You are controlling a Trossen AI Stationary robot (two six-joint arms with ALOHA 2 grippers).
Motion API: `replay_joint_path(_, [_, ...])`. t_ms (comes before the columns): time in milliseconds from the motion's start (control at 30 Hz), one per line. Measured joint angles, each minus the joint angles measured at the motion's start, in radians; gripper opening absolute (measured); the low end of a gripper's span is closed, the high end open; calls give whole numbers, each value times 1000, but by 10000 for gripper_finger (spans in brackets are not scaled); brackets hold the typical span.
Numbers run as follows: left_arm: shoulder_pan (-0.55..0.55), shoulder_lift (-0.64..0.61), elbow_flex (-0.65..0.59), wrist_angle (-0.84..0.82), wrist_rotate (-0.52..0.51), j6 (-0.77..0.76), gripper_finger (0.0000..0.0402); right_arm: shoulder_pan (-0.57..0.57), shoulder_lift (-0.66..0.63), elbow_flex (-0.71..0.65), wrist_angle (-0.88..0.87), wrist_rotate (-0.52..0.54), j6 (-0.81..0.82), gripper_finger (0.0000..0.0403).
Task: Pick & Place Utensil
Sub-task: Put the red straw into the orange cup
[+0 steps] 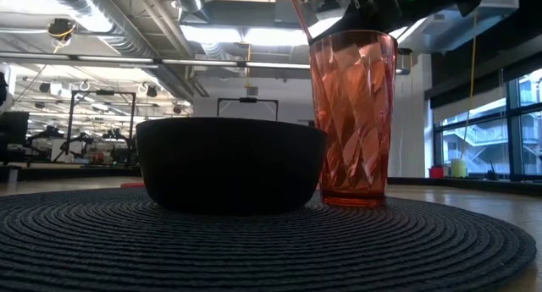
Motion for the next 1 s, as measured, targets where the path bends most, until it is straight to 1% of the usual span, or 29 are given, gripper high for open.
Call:
replay_joint_path(133, [0,0,0,0,-1,0,2,0,0,0,0,0,0,26])
replay_joint_path(233, [-1,0,0,-4,-2,0,2,0,0,0,3,0,2,55])
replay_joint_path(400, [-10,0,0,-5,-12,24,2,0,-1,0,-16,10,10,125])
replay_joint_path(500, [-19,-16,2,-15,-40,43,2,1,-1,0,-52,61,35,175])
replay_joint_path(600, [-20,-43,9,-74,-48,52,2,1,-1,0,-88,110,53,222])
replay_joint_path(700, [-21,-57,11,-103,-68,53,2,1,-9,0,-101,137,61,259])
replay_joint_path(833, [-28,-60,11,-127,-81,68,2,16,-50,0,-98,140,64,288])
replay_joint_path(933, [-32,-60,11,-144,-96,86,2,29,-83,28,-64,139,59,293])
replay_joint_path(1000, [-32,-60,11,-144,-97,90,2,32,-89,70,-26,106,53,294])
